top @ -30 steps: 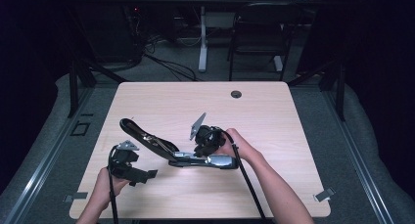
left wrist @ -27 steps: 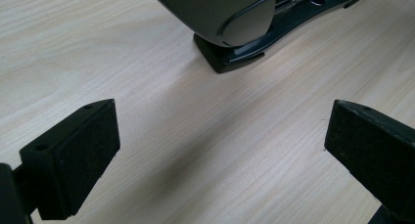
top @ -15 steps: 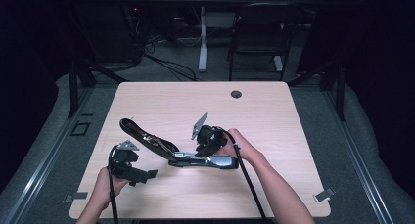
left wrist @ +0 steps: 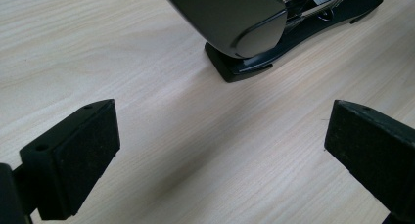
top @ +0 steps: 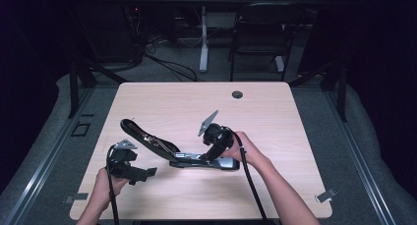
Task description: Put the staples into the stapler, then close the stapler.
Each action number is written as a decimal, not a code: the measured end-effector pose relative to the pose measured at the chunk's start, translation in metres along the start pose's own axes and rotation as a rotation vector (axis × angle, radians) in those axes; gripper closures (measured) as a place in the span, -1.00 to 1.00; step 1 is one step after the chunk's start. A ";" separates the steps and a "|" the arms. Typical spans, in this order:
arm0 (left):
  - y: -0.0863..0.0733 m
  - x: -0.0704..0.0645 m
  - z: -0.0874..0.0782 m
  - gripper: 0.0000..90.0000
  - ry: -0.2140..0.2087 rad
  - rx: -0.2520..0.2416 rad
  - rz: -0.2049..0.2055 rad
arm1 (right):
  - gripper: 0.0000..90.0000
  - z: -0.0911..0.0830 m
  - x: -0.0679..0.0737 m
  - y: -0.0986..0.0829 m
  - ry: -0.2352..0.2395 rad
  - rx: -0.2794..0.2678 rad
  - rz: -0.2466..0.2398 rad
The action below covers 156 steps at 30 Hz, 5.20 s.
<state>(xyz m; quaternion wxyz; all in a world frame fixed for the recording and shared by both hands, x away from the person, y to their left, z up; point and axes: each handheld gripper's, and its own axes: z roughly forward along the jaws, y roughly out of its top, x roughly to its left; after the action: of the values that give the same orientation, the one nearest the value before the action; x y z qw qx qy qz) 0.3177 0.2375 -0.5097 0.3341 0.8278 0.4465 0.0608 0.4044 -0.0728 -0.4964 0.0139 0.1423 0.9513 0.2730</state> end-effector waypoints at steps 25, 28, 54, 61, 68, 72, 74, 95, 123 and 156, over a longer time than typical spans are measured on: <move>0.001 0.002 -0.003 -1.00 0.027 -0.009 0.020 | -0.95 -0.044 0.015 -0.058 -0.126 -0.021 0.327; 0.002 0.002 -0.003 -1.00 0.025 -0.012 0.016 | -0.94 -0.046 0.019 -0.065 -0.135 -0.014 0.346; 0.002 0.035 -0.019 -0.09 0.092 -0.164 -0.198 | 0.12 -0.051 0.027 -0.074 -0.306 -0.048 0.334; 0.001 0.039 -0.034 0.49 0.118 -0.359 -0.270 | 0.66 -0.044 0.031 -0.064 -0.353 -0.073 0.275; 0.003 0.029 -0.045 0.93 0.177 -0.494 -0.230 | 0.88 -0.040 0.034 -0.058 -0.341 -0.105 0.249; 0.005 0.025 -0.047 0.99 0.185 -0.530 -0.204 | 0.93 -0.042 0.033 -0.056 -0.341 -0.121 0.240; 0.007 0.024 -0.045 1.00 0.162 -0.521 -0.189 | 0.93 -0.043 0.033 -0.054 -0.345 -0.123 0.241; 0.021 0.010 -0.038 1.00 0.162 -0.573 -0.127 | 0.96 -0.049 0.033 -0.023 -0.342 -0.201 0.243; 0.031 -0.003 -0.024 1.00 0.102 -0.552 -0.054 | 0.94 -0.034 0.036 0.040 -0.295 -0.268 0.185; 0.045 -0.021 -0.003 1.00 0.071 -0.496 0.039 | 0.92 -0.043 0.059 0.088 -0.263 -0.384 0.080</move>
<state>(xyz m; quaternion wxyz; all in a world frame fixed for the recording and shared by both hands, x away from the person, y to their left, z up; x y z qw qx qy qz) 0.3358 0.2052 -0.4760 0.5100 0.7262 0.4133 0.2041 0.3667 -0.0070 -0.4103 0.1538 0.2089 0.8655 0.4284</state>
